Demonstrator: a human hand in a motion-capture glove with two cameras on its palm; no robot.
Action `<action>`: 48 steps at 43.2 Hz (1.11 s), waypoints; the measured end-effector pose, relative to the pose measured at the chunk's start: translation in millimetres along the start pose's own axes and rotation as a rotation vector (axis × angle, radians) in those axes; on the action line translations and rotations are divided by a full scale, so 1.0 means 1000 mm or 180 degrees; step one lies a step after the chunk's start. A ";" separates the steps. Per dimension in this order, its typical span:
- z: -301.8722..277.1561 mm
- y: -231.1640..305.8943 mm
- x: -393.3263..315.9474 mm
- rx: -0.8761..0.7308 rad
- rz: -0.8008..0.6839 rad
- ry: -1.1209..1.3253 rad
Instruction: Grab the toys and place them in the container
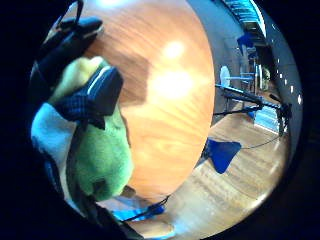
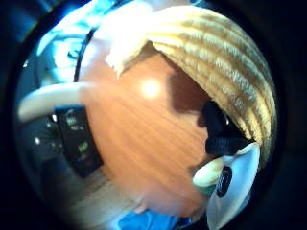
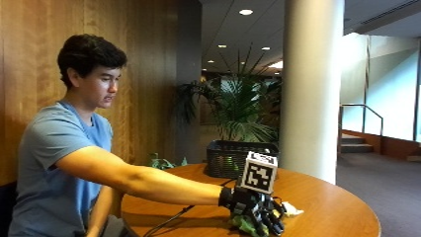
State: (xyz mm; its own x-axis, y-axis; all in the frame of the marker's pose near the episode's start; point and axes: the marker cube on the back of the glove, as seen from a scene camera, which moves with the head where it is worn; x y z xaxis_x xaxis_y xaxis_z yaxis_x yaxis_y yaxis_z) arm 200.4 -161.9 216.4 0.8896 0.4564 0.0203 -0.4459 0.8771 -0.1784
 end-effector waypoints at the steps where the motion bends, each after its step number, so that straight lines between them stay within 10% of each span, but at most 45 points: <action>1: 0.000 0.001 -0.001 0.0042 -0.0007 0.0020; 22: -0.032 0.033 0.016 0.0158 0.0168 -0.0232; 48: -0.241 0.140 -0.065 0.0993 -0.0025 -0.0176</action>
State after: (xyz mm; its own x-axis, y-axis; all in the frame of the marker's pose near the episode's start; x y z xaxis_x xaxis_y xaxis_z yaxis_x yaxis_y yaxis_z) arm 103.8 -104.9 -47.1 0.8902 0.4493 0.0753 -0.4555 0.8803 0.1322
